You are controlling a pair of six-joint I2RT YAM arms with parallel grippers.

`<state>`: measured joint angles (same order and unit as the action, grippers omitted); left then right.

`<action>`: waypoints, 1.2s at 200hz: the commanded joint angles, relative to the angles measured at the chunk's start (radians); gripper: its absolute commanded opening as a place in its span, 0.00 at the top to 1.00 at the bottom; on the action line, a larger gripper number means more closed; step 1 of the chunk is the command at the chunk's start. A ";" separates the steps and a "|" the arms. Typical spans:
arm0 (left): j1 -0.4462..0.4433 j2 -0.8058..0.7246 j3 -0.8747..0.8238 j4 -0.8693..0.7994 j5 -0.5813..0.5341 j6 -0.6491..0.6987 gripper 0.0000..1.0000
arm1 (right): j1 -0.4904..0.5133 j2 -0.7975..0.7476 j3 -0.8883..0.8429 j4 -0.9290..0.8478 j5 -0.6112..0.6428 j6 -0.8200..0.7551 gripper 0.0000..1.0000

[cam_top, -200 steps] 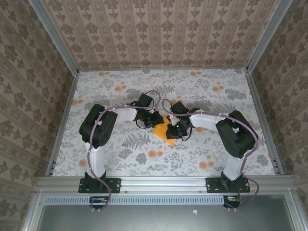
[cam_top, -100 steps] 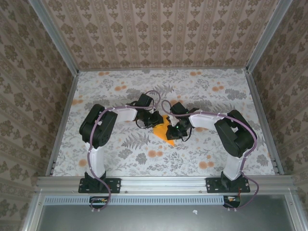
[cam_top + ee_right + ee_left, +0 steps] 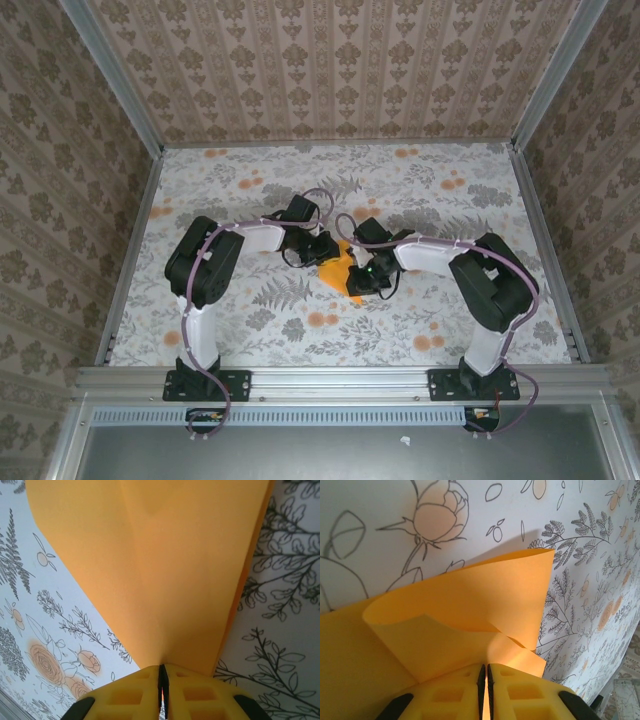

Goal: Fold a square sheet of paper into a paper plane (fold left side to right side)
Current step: Fourth fold the wing at the center of the table.

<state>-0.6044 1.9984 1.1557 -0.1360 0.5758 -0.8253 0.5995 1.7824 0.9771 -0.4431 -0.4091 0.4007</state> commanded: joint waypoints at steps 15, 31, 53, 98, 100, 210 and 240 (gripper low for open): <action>0.029 0.021 -0.044 -0.093 -0.109 0.033 0.85 | 0.020 -0.010 -0.081 -0.213 0.021 0.032 0.88; 0.031 0.020 -0.045 -0.094 -0.110 0.033 0.85 | 0.020 -0.021 -0.097 -0.215 0.019 0.038 0.88; 0.032 0.019 -0.045 -0.094 -0.110 0.034 0.85 | 0.020 -0.032 -0.119 -0.214 0.022 0.051 0.89; 0.032 0.014 -0.043 -0.103 -0.115 0.040 0.85 | 0.019 -0.059 -0.159 -0.200 0.024 0.081 0.91; 0.032 0.014 -0.042 -0.104 -0.115 0.041 0.85 | 0.020 -0.060 -0.160 -0.200 0.024 0.081 0.91; 0.031 0.004 -0.037 -0.113 -0.120 0.048 0.85 | -0.011 -0.298 -0.145 -0.153 -0.072 0.099 1.00; 0.030 0.007 -0.033 -0.109 -0.117 0.046 0.85 | -0.030 -0.197 -0.072 -0.057 -0.109 0.116 1.00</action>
<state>-0.5892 1.9877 1.1511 -0.1574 0.5644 -0.8066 0.5835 1.5162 0.8391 -0.5694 -0.4698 0.4866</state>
